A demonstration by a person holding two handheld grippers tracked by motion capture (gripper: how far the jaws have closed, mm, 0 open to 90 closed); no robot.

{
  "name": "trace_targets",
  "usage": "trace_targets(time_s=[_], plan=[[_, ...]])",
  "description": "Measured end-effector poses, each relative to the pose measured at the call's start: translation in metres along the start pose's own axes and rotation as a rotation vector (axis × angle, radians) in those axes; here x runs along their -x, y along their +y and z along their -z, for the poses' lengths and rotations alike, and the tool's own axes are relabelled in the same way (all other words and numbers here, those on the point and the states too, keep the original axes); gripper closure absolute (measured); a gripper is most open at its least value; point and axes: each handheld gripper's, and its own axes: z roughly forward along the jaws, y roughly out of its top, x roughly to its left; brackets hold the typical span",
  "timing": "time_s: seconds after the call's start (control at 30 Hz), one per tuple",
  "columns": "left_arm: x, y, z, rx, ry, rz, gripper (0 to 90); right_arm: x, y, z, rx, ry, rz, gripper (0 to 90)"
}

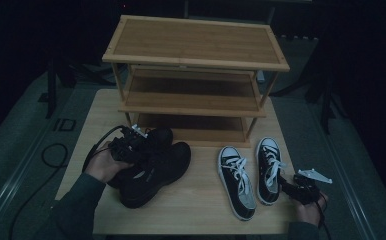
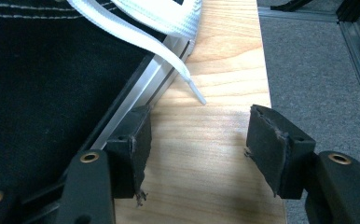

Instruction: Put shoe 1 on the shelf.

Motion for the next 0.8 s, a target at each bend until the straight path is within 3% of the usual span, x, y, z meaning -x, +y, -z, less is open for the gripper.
trace_targets(time_s=[0.37,0.8], plan=[[0.001,0.020,-0.002,0.019,0.011,-0.007,85.8,0.000,0.000,0.000,0.000,0.000,0.000,39.6],[-0.001,0.038,-0.015,0.006,0.025,-0.020,85.8,0.000,0.000,0.000,0.000,0.001,0.000,39.6]])
